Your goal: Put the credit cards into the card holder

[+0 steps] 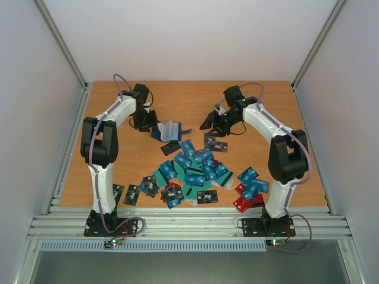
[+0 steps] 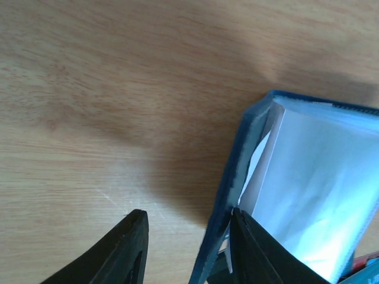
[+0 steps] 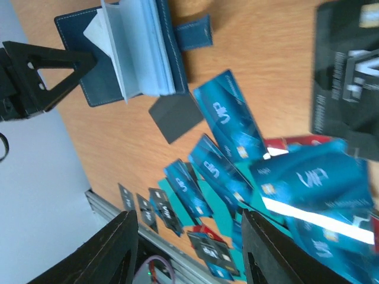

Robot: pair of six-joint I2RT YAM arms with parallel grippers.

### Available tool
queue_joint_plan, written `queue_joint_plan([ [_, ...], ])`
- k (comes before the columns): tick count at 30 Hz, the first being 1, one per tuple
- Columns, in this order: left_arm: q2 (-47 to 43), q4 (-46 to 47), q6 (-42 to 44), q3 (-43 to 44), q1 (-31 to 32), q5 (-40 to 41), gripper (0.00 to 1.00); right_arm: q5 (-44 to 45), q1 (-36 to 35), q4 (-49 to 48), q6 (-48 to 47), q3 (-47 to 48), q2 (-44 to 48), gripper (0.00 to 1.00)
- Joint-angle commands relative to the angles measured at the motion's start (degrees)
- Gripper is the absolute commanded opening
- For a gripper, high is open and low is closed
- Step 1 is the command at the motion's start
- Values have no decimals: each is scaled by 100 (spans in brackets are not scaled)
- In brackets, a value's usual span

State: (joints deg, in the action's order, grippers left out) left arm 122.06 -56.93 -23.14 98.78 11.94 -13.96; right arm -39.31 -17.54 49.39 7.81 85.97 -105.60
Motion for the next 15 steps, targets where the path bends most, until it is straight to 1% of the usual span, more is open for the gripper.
queue_joint_plan([
  [1, 41, 518, 49, -88, -72, -401, 39, -496, -282, -673, 354, 532, -580, 48],
  [3, 78, 607, 67, -176, -127, -450, 36, -487, -374, -824, 458, 764, -832, 47],
  [5, 105, 658, 72, -292, -212, -482, 31, -523, -504, -999, 557, 976, -1074, 46],
  [11, 102, 893, 34, -670, -364, -721, 22, -667, -935, -1583, 889, 1666, -1754, 40],
  [15, 108, 1086, -152, -908, -448, -935, 22, -483, -1040, -1690, 1054, 1972, -2129, 39],
])
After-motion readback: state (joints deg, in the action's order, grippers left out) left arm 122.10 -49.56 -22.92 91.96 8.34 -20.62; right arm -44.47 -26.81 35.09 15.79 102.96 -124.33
